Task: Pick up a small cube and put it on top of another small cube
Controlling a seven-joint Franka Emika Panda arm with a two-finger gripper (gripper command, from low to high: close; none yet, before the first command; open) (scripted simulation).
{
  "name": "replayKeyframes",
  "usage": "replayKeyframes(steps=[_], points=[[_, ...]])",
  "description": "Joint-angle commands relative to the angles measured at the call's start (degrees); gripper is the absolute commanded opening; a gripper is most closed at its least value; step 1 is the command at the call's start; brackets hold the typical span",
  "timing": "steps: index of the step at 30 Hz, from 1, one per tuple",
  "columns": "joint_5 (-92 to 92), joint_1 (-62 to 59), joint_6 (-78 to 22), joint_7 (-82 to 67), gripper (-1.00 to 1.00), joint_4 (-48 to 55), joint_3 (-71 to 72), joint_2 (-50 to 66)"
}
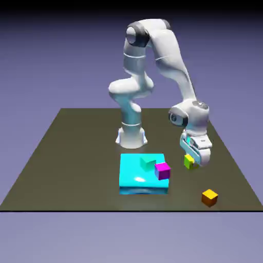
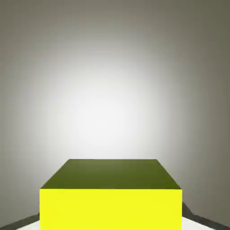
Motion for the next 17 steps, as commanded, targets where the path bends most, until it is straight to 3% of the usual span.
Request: replayKeyframes(steps=[1,7,13,14,17], points=[[0.8,-0.4,-2.4,1.7,-1.00,0.5,-1.0,-2.0],[5.1,-7.1,-15.0,10.2,-1.00,3.1,-6.2,-12.0],[4.2,-7.1,-3.5,10.9,-1.00,0.5,-6.4,-3.1],[4.2,-7.1,-3.5,10.9,1.00,0.5,-6.4,-3.1],[4.5,-7.1,-8.5,10.6,1.00,1.6,-6.3,-7.0]])
